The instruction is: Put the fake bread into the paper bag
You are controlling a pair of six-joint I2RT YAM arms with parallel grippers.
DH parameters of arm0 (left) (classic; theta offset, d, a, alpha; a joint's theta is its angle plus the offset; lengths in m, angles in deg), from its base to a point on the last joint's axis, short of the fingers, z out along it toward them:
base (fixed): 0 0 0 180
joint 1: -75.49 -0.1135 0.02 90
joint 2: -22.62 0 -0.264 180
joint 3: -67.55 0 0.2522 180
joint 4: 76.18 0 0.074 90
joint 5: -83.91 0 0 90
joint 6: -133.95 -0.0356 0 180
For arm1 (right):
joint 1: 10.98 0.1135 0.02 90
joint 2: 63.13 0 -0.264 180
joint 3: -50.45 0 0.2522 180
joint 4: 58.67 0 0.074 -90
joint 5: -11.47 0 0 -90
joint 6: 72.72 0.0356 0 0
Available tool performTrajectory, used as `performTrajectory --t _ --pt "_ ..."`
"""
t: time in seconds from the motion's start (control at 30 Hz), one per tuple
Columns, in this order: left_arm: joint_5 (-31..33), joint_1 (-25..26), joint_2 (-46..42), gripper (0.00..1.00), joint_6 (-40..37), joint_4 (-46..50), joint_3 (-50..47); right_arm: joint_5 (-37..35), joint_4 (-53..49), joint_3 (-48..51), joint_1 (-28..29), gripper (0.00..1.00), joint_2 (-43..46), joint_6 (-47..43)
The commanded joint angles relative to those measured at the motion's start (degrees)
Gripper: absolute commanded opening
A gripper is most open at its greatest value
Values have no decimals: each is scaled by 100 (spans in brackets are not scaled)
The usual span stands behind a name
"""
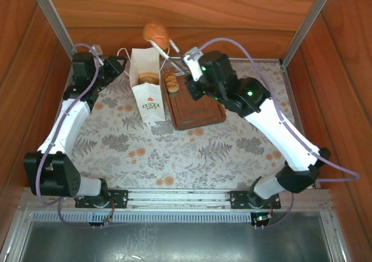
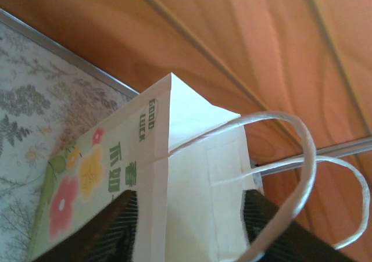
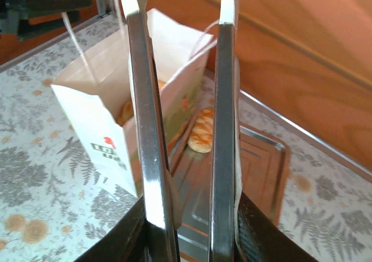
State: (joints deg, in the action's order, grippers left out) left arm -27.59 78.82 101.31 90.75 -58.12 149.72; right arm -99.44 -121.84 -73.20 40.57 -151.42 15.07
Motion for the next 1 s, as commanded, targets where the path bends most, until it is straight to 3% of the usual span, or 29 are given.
performTrajectory --t 0.0,0.1,0.3,0.43,0.63,0.83,0.97 --pt "148 -35 -47 41 15 -140 -7 -16 -227 -577 103 28 -552 334" --pt "181 -35 -63 32 -5 -146 -20 155 -616 -1106 146 28 -1196 533" --pt "463 -35 -179 25 -14 -122 -175 79 -1528 -1944 155 29 -1991 547" --pt "567 -36 -219 25 -18 -99 -229 80 -1681 -2026 161 32 -2130 512" --pt "506 -37 -189 25 -6 -99 -240 39 -1763 -2028 145 45 -2193 512" --pt "380 -35 -166 26 39 -117 -215 42 -1787 -2216 146 49 -2170 460" --pt "314 -40 -200 31 39 -109 -210 77 -1770 -2362 150 49 -2034 415"
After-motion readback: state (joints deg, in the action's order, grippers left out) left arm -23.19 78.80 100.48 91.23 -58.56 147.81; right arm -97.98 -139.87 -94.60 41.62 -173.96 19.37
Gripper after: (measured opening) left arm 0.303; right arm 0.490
